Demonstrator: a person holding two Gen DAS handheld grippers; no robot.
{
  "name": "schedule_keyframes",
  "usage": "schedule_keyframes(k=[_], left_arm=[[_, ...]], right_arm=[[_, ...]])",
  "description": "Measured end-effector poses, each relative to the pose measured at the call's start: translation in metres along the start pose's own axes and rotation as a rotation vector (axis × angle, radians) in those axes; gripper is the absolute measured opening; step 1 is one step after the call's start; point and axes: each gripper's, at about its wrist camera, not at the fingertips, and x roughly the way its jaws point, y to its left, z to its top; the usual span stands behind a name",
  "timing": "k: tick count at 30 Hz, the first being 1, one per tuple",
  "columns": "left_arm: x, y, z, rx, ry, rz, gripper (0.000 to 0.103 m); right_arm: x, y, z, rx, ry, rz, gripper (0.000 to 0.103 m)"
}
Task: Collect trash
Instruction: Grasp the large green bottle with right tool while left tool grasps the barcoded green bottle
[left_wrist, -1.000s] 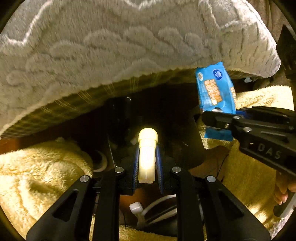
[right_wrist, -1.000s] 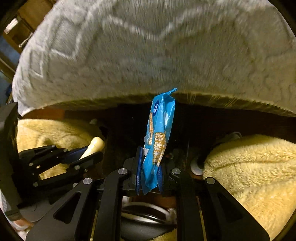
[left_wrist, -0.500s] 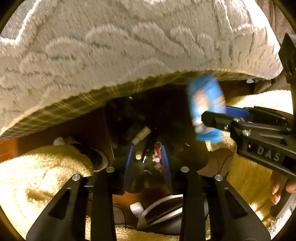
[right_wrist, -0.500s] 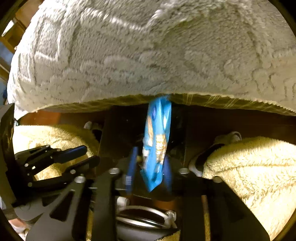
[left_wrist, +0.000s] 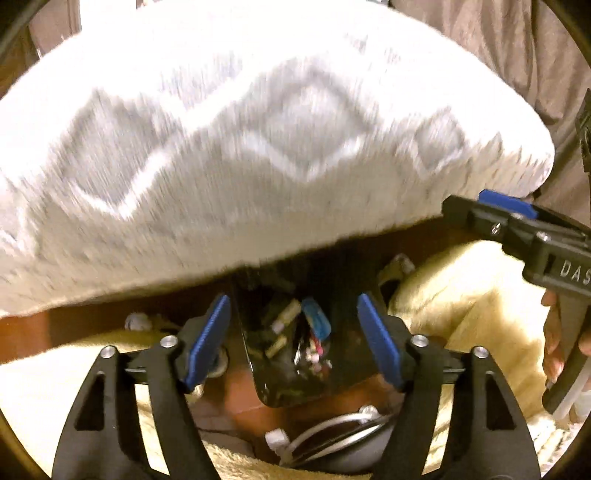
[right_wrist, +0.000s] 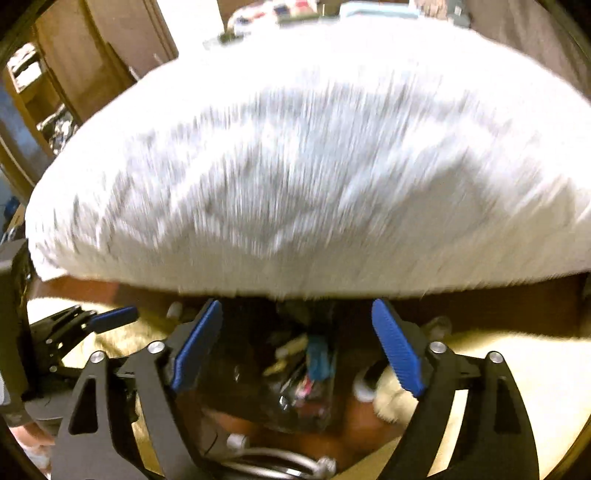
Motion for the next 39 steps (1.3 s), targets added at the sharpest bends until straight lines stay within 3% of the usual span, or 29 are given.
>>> schedule_keyframes(k=[5,9,14,20,26,39], left_arm=[[-0.034,-0.002,0.031,0.037,-0.094,0.010,0.077],[-0.053,0.003,0.067,0.049,-0.155,0.035,0.079],[-0.061,0.019,0.112,0.048,-0.215,0.091,0.081],[-0.058,0.045,0.163,0.005,-0.262,0.121,0.081],[-0.046,0.057,0.215,-0.003,-0.274,0.149,0.081],[0.004,0.059,0.296,0.002,-0.246,0.115,0.081]], right_arm=[[-0.030,0.000,0.037,-0.050,-0.126,-0.035,0.097],[-0.040,-0.006,0.072,-0.050,-0.174,-0.058,0.097],[-0.040,-0.014,0.115,-0.065,-0.243,-0.108,0.098],[-0.025,-0.023,0.168,-0.053,-0.273,-0.108,0.098],[0.028,-0.026,0.215,-0.075,-0.193,-0.141,0.098],[0.096,-0.023,0.272,-0.108,-0.094,-0.163,0.098]])
